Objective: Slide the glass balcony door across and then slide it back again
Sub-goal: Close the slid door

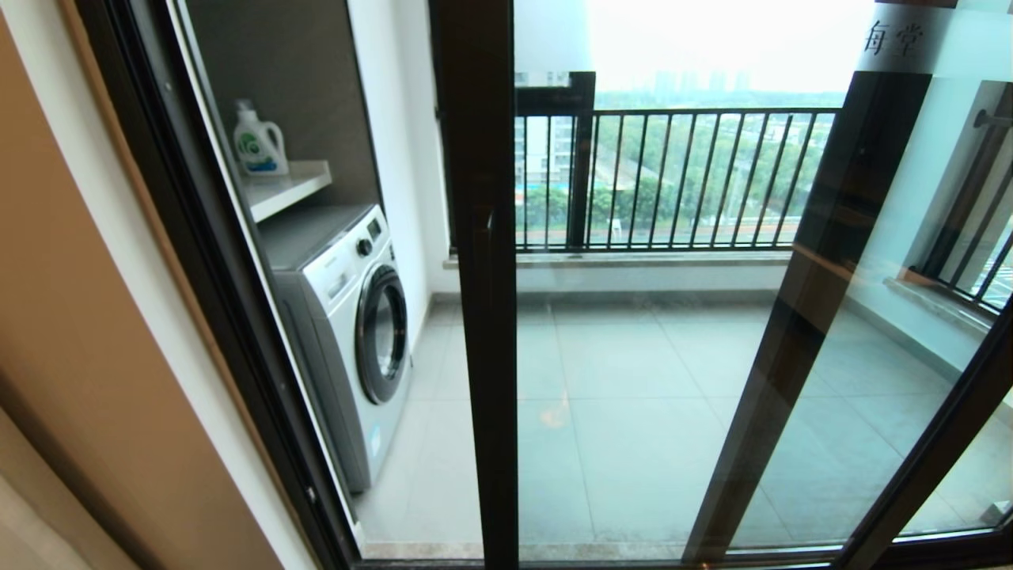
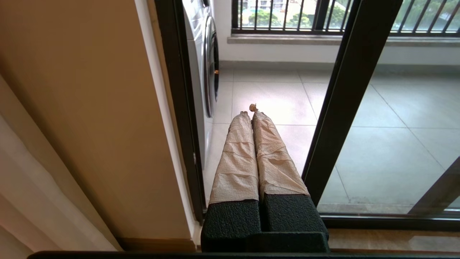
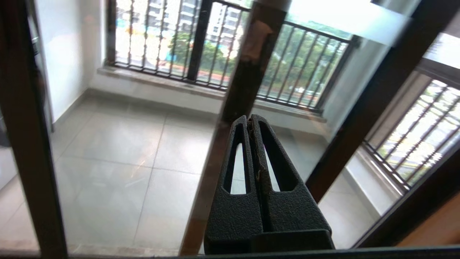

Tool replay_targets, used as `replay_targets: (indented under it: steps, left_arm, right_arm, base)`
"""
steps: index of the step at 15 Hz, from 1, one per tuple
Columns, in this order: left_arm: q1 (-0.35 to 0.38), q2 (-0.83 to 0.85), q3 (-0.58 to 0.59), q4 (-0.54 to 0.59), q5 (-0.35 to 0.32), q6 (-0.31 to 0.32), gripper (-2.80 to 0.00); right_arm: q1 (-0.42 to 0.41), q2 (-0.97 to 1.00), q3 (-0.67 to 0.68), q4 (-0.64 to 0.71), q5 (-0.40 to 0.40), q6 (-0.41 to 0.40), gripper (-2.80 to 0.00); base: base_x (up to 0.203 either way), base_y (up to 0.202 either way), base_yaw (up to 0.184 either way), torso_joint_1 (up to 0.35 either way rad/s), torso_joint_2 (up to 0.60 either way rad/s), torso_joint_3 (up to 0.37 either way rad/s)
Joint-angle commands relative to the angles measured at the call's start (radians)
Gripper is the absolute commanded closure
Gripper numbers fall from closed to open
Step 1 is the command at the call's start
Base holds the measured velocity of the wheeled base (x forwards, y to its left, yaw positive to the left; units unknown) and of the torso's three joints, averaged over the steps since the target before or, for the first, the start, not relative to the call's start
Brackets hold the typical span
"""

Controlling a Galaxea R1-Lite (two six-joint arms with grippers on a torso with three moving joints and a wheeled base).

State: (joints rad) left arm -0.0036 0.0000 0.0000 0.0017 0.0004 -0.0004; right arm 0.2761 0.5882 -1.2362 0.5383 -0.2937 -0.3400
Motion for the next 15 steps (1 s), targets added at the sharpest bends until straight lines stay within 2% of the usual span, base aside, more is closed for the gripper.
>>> replay_targets:
  steps: [1,5,7,10,11,12,13,15]
  left_arm:
    - [0.001,0.002,0.0,0.0,0.001,0.0,0.0]
    - [0.001,0.002,0.0,0.0,0.001,0.0,0.0]
    - [0.001,0.002,0.0,0.0,0.001,0.0,0.0]
    - [0.001,0.002,0.0,0.0,0.001,0.0,0.0]
    - [0.001,0.002,0.0,0.0,0.001,-0.001,0.0]
    - [0.001,0.002,0.0,0.0,0.001,0.0,0.0]
    - [0.001,0.002,0.0,0.0,0.001,-0.001,0.0]
    - [0.001,0.002,0.0,0.0,0.001,0.0,0.0]
  right_arm:
    - [-0.082,-0.074,0.02,0.004,0.012,-0.006,0.0]
    - [-0.157,-0.187,0.13,0.005,0.053,-0.006,0.0]
    - [-0.23,-0.217,0.15,0.005,0.082,-0.008,0.0]
    - [-0.323,-0.311,0.208,0.008,0.22,-0.046,0.0]
    - [-0.329,-0.313,0.214,0.012,0.233,-0.039,0.0]
    - [-0.332,-0.312,0.206,0.017,0.241,0.016,0.0]
    - [-0.312,-0.311,0.195,0.02,0.241,0.037,0.0]
    - [-0.282,-0.346,0.189,0.029,0.212,0.033,0.0]
  base:
    - [0.0,0.0,0.0,0.0,0.0,0.0]
    - [0.0,0.0,0.0,0.0,0.0,0.0]
    - [0.0,0.0,0.0,0.0,0.0,0.0]
    - [0.0,0.0,0.0,0.0,0.0,0.0]
    - [0.0,0.0,0.0,0.0,0.0,0.0]
    - [0.0,0.0,0.0,0.0,0.0,0.0]
    - [0.0,0.0,0.0,0.0,0.0,0.0]
    - [0.0,0.0,0.0,0.0,0.0,0.0]
